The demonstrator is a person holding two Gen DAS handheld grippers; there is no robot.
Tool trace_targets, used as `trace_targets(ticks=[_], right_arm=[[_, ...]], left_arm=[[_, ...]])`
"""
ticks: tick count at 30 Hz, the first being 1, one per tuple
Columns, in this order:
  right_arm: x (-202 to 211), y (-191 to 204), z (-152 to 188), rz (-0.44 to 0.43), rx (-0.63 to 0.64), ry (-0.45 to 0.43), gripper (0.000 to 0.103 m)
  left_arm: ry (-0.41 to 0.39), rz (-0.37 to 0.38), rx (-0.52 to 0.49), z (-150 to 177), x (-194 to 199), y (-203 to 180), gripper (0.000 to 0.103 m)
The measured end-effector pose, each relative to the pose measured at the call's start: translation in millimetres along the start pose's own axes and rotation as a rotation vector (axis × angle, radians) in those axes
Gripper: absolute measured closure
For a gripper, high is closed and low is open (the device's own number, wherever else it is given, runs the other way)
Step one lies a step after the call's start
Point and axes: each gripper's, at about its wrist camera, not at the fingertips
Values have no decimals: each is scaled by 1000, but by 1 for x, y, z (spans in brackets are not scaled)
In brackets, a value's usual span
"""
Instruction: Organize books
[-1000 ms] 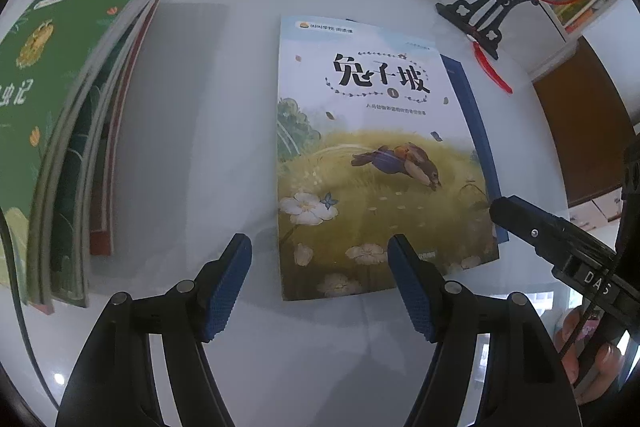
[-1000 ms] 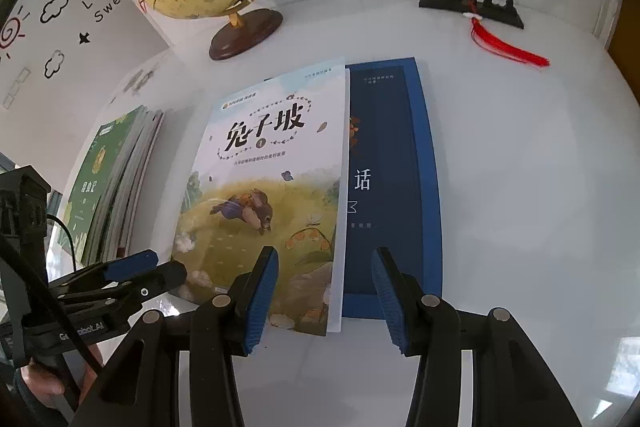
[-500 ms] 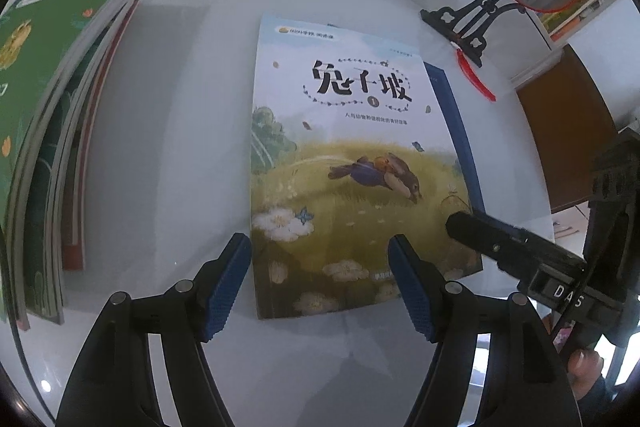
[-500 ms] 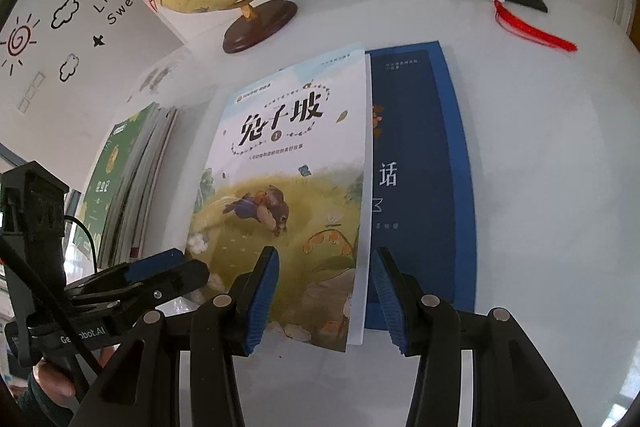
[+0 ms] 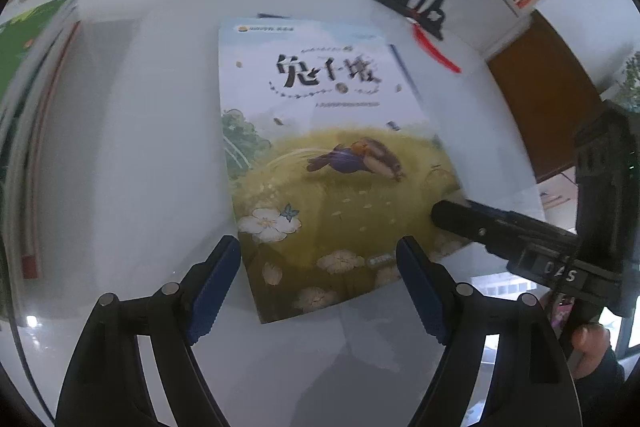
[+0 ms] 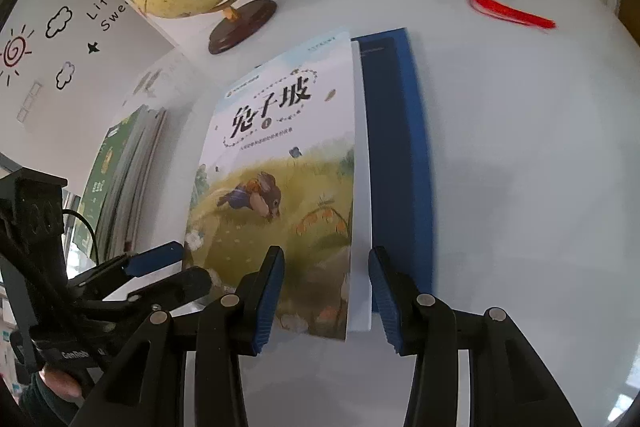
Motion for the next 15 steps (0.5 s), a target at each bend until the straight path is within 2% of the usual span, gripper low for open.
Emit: trace_targets(ticks=[4, 7, 10, 13, 15], right_arm=[[8, -19, 4, 39, -11, -3, 59], [11, -30, 7, 36, -26, 4, 60], [12, -38, 11, 42, -50, 16, 60], [12, -41, 14, 28, -64, 20, 60], [11, -40, 15, 17, -66, 24, 59]], left_arm=[[26, 49, -6, -4, -10, -14, 25], [18, 16, -17, -3, -10, -17, 25], [-11, -5, 43, 0, -1, -4, 25], [-6, 28, 129, 5, 1, 13, 26], [-10, 32, 132, 5, 2, 14, 26]])
Point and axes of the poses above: each gripper's, at about its wrist camera, not at the fingertips, and x roughly against the way its jaws point, y to its left, z to its underside, and after that the axes turned 6 degrees about z, right-handed
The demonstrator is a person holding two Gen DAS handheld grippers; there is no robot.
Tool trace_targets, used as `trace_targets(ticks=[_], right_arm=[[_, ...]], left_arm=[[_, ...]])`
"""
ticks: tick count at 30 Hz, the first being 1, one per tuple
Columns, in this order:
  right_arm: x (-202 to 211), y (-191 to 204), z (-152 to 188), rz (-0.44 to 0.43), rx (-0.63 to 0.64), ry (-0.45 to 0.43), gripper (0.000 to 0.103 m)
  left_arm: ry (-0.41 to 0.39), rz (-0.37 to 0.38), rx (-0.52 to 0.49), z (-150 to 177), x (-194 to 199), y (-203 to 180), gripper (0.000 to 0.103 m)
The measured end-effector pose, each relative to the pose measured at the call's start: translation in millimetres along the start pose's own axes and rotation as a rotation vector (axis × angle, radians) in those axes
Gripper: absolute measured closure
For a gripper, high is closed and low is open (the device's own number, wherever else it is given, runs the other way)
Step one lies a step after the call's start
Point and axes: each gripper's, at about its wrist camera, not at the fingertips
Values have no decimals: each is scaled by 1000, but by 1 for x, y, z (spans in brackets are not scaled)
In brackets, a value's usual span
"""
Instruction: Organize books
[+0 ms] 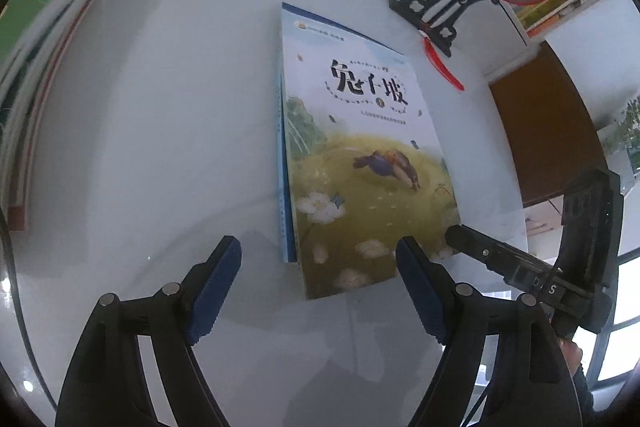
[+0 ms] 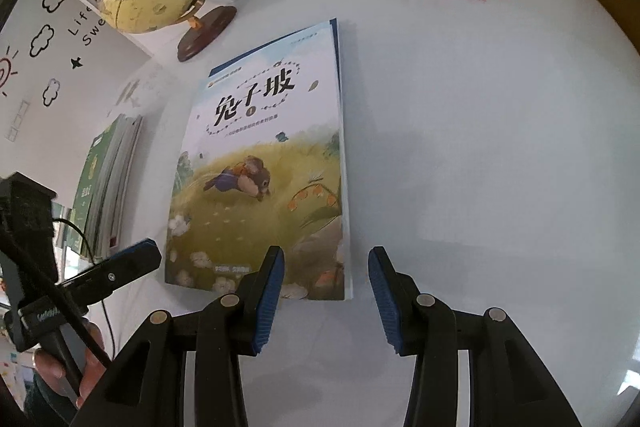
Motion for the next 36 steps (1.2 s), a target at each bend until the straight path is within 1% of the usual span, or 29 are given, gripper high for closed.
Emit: trace_targets(ticks=[5, 6, 7, 8, 9, 10, 12, 14, 15, 17, 18, 19, 20, 23, 25, 29, 30, 31, 32, 33, 34, 35, 36], right_arm=[[-2, 9, 1, 0, 23, 2, 60], [-2, 10, 3, -1, 25, 3, 62], [-1, 10, 4, 0, 30, 2, 65], [1, 12, 6, 3, 40, -1, 70], [4, 13, 7, 7, 48, -8, 73], [8, 15, 9, 11, 60, -21, 74], [15, 16, 9, 9, 73, -40, 74], [24, 16, 10, -17, 74, -56, 74], [28, 15, 10, -42, 65, -61, 74], [34, 11, 9, -114, 32, -63, 74], [34, 10, 8, -130, 21, -64, 74], [34, 8, 8, -136, 8, -65, 74], [32, 5, 7, -135, -5, -61, 74], [24, 2, 9, -123, -22, -43, 74], [19, 2, 9, -118, -21, -35, 74], [14, 10, 9, -45, 28, -40, 74], [14, 11, 9, -45, 33, -37, 74], [14, 10, 9, -49, 34, -34, 74], [13, 11, 9, -48, 39, -32, 74], [12, 9, 8, -44, 42, -29, 74], [10, 9, 8, -41, 45, -23, 74], [7, 8, 7, -37, 45, -12, 74], [6, 7, 7, -35, 45, -6, 74]], left_arm=[[29, 37, -17, 1, -9, -10, 26], [35, 44, -23, 3, -11, -13, 25], [31, 29, -29, 3, -13, -18, 25], [26, 13, -42, 4, -13, -21, 25], [28, 9, -55, 6, -13, -23, 25], [32, 14, -58, 7, -12, -24, 26], [34, 38, -58, 9, -7, -26, 25], [13, 72, -52, 8, 3, -29, 25], [2, 93, -42, 6, 8, -29, 25], [-20, 157, -4, 1, 17, -28, 25], [-33, 189, 13, -1, 22, -28, 25], [-43, 205, 18, -3, 25, -27, 25], [-52, 218, 19, -4, 27, -27, 25], [-45, 224, 25, -9, 19, -23, 26], [-39, 230, 52, -10, 11, -18, 28], [-81, 258, 52, -6, 21, -21, 29], [-87, 264, 50, -6, 21, -20, 29], [-88, 271, 56, -8, 19, -20, 36], [-77, 291, 74, -9, 15, -18, 41], [-65, 316, 96, -9, 11, -16, 45], [-60, 338, 116, -9, 8, -14, 46], [-58, 341, 124, -7, 5, -14, 48], [-57, 336, 118, -7, 3, -15, 54]])
Point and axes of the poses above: each gripper's, at about its wrist camera, not at the fingertips, and x roughly against the way its jaws point, y to its left, z to its underside, and after that the axes turned 6 degrees about z, right-handed
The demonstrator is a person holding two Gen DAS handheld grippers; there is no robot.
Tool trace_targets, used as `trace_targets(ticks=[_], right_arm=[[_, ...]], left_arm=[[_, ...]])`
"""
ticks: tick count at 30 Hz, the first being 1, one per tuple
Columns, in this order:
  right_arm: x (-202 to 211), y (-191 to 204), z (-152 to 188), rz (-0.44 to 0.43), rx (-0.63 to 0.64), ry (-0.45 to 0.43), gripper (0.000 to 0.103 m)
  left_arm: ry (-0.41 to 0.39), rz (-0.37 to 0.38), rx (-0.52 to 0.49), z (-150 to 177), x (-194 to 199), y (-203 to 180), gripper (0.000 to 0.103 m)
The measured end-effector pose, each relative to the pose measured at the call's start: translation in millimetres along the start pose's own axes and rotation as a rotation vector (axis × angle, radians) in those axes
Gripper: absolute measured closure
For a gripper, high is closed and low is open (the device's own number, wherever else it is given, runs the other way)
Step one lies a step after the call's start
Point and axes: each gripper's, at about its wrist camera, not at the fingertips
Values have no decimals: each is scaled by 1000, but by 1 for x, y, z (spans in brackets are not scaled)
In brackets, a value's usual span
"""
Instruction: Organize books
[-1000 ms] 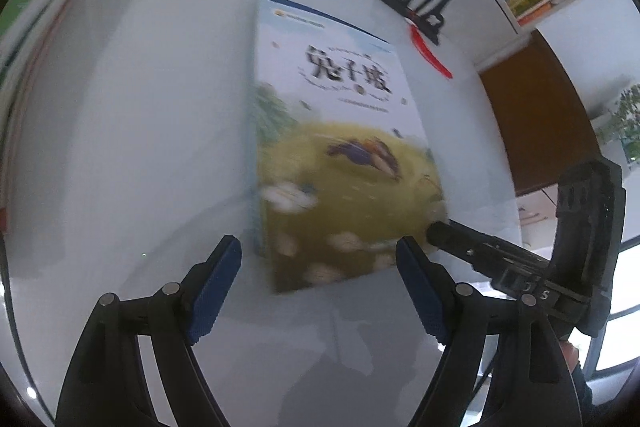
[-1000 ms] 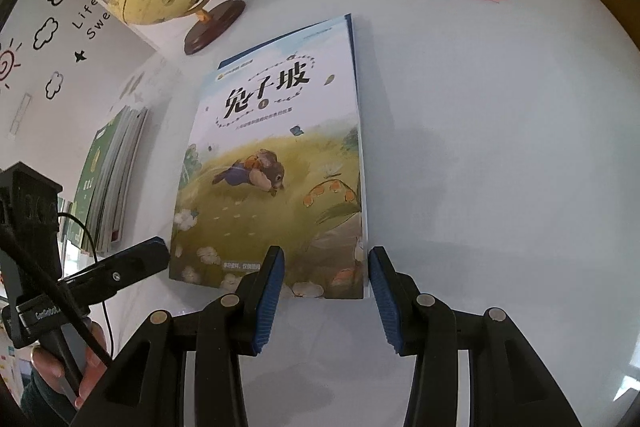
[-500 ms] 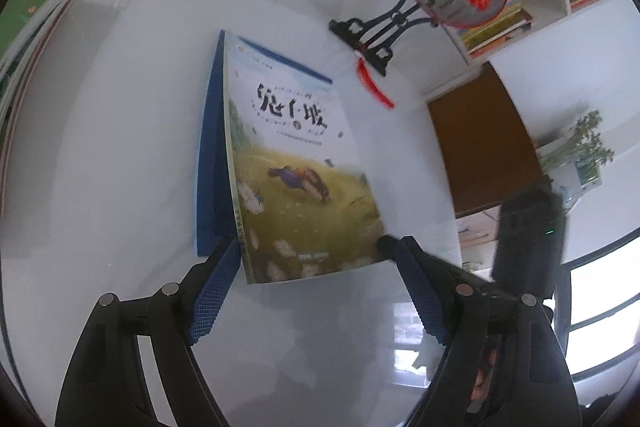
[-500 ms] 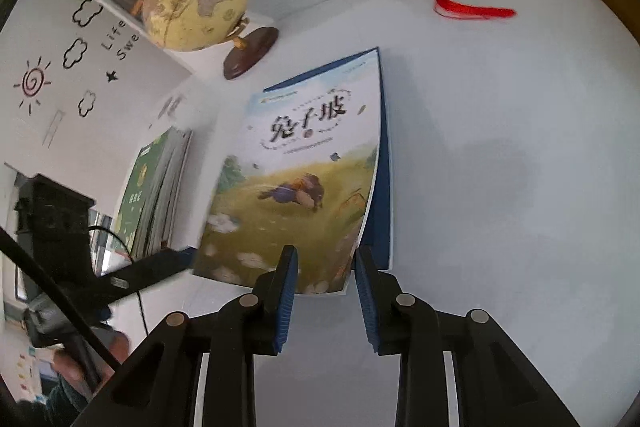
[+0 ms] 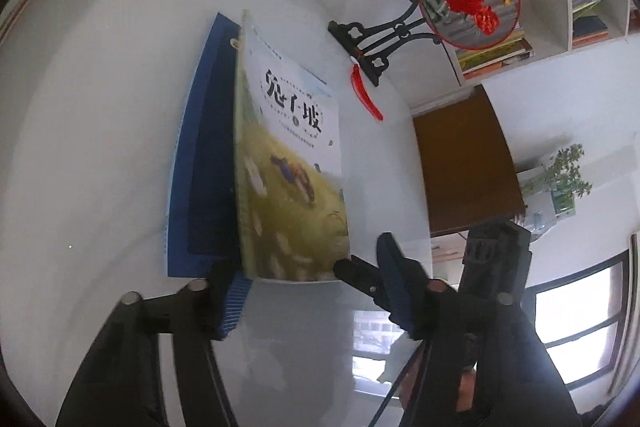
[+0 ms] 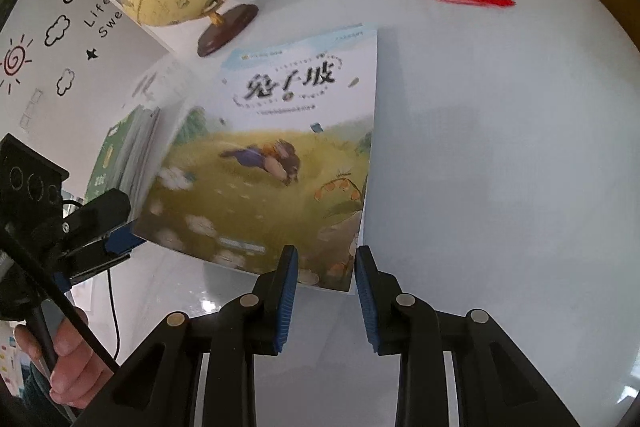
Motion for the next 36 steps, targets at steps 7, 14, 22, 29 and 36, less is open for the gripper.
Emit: trace_targets(ticks=[7, 14, 22, 29, 36], right_arm=[[-3, 3, 1, 21, 43, 2, 74], [8, -7, 7, -42, -24, 38, 74], [9, -32, 31, -360, -281, 58, 61], [-22, -32, 26, -613, -487, 82, 61], [-37, -56, 33, -700, -736, 27, 61]], left_arm=[[-17, -76, 68, -4, -20, 15, 94], [-40, -25, 148, -6, -17, 15, 96], [-40, -10, 189, -11, -13, 10, 96], [-46, -7, 200, -13, -10, 9, 96], [-46, -22, 206, -16, -10, 16, 96]])
Point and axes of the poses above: each gripper's, at about its wrist camera, not at the fingertips, and x roughly against the way its jaws point, y to its left, z to its underside, and after that the axes turned 6 degrees about z, right-handed
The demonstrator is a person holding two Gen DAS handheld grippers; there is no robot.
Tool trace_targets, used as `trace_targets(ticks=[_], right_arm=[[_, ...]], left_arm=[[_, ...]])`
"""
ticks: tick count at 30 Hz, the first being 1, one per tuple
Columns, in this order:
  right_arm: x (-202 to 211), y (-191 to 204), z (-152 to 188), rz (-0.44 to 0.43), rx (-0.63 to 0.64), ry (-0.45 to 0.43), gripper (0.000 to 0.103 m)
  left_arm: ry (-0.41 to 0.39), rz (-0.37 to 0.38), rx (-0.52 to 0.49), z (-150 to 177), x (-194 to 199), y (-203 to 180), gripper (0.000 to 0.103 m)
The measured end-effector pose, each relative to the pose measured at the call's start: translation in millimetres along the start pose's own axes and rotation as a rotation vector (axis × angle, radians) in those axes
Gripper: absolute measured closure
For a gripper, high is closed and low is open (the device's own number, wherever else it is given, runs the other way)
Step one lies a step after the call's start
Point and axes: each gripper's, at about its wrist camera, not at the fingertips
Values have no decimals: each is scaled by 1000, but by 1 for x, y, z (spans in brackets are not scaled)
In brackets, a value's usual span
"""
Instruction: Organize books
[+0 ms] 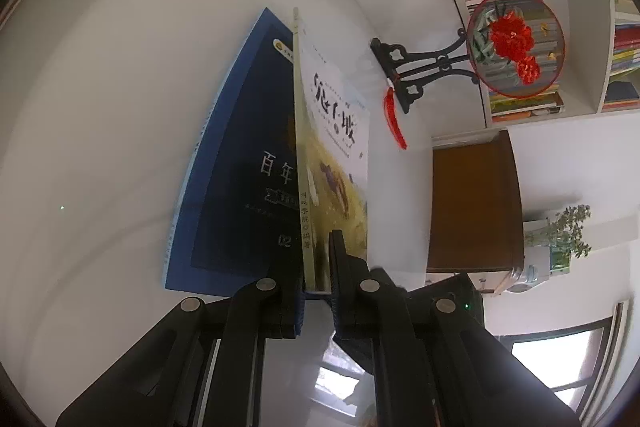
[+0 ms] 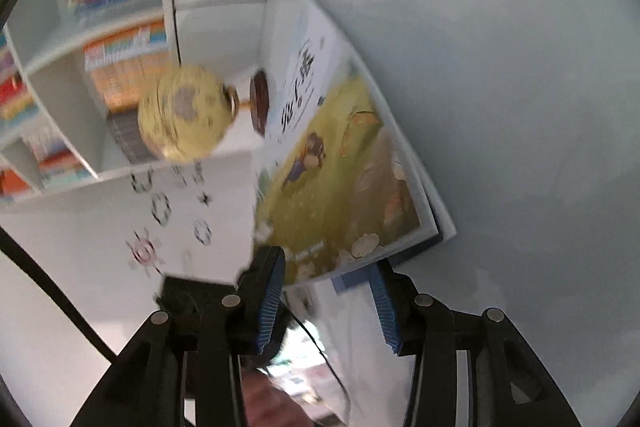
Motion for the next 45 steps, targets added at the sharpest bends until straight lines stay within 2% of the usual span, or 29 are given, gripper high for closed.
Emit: trace_targets(ticks=[1, 3, 5, 9, 11, 17, 21, 24, 26, 30, 31, 33, 38, 44, 45], right_arm=[[1, -2, -3, 1, -15, -11, 63], [1, -4, -4, 13, -41, -41, 79], [0, -4, -4, 37, -53, -66, 90], [1, 10, -6, 153, 15, -111, 93], [1, 23, -6, 224, 91, -122, 93], [6, 50, 11, 367, 289, -115, 93], [8, 41, 26, 434, 333, -66, 92], [-1, 31, 31, 504, 357, -3, 87], [-3, 29, 33, 507, 359, 52, 87], [21, 35, 37, 606, 454, 37, 80], [28, 35, 34, 618, 463, 17, 78], [39, 36, 22, 603, 462, -27, 62], [25, 41, -20, 579, 457, -94, 62], [-1, 56, -19, 618, 540, -106, 62], [-1, 57, -18, 625, 542, -112, 67]], left_arm=[[0, -4, -2, 0, -1, 0, 96], [5, -1, 0, 0, -3, 1, 96], [13, -3, 1, 0, -5, 2, 96], [27, -25, -16, 1, -7, 2, 96], [32, -25, -19, 1, -6, 3, 96], [67, -7, -20, 16, 2, 8, 95], [53, -32, -3, 32, 1, 14, 96], [42, -44, 28, 33, -1, 24, 96], [44, -43, 19, 31, 0, 24, 96], [69, -50, -9, 27, -3, 22, 96], [73, -52, -11, 27, -4, 23, 96], [76, -51, -6, 27, -4, 25, 95], [80, -55, -4, 28, -5, 27, 95], [63, -62, -4, 25, -10, 26, 95], [57, -59, -1, 24, -10, 26, 95]])
Point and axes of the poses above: each gripper's, at about its wrist camera, not at the fingertips, and x roughly against the way its jaws point, y to its left, z to its underside, and after that the axes turned 6 degrees about z, right-handed
